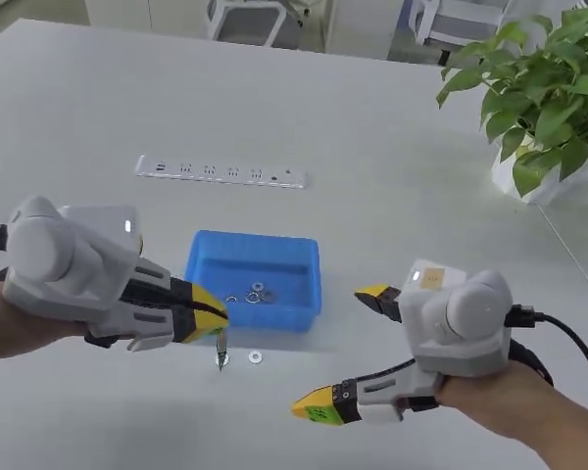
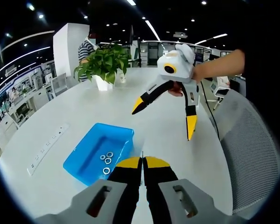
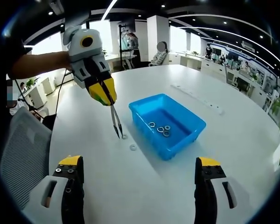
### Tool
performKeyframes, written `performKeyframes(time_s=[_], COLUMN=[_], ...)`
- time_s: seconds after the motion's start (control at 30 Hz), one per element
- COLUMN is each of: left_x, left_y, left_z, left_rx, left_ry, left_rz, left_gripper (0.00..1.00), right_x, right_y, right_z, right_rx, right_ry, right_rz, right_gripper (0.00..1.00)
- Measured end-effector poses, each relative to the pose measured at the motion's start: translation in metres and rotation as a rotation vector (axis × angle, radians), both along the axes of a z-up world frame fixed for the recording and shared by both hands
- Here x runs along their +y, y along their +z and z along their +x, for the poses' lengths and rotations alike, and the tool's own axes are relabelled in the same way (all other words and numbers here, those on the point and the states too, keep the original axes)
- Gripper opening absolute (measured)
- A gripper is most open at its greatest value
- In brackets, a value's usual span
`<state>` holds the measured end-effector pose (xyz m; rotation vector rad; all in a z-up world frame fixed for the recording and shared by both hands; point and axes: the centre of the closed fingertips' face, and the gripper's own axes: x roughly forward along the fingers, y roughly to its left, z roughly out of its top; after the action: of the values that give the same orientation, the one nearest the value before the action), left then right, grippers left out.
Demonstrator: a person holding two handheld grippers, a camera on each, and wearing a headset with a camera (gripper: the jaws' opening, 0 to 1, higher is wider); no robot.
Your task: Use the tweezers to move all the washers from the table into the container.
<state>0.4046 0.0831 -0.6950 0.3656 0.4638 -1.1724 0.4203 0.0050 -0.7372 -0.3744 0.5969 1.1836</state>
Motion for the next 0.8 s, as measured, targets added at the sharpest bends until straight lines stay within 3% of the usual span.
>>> performKeyframes(time_s=[0.5, 0.67, 0.73, 0.8], left_x=[-0.002, -0.001, 0.000, 0.000], left_y=[-0.001, -0.002, -0.002, -0.002], left_z=[0.001, -0.002, -0.001, -0.001], left_rx=[-0.011, -0.008, -0.003, 0.003], left_ry=[-0.021, -0.041, -0.040, -0.043], left_rz=[-0.010, 0.003, 0.003, 0.004], left_gripper=[0.05, 0.05, 0.05, 0.05], right_x=[0.003, 0.011, 0.019, 0.023], right_y=[-0.003, -0.002, 0.001, 0.000], right_z=[-0.001, -0.005, -0.008, -0.010], right_rx=[0.004, -0.008, -0.048, -0.033], right_ry=[0.005, 0.042, 0.102, 0.107], right_rz=[0.004, 0.025, 0.039, 0.036], right_gripper=[0.98, 0.94, 0.88, 0.85])
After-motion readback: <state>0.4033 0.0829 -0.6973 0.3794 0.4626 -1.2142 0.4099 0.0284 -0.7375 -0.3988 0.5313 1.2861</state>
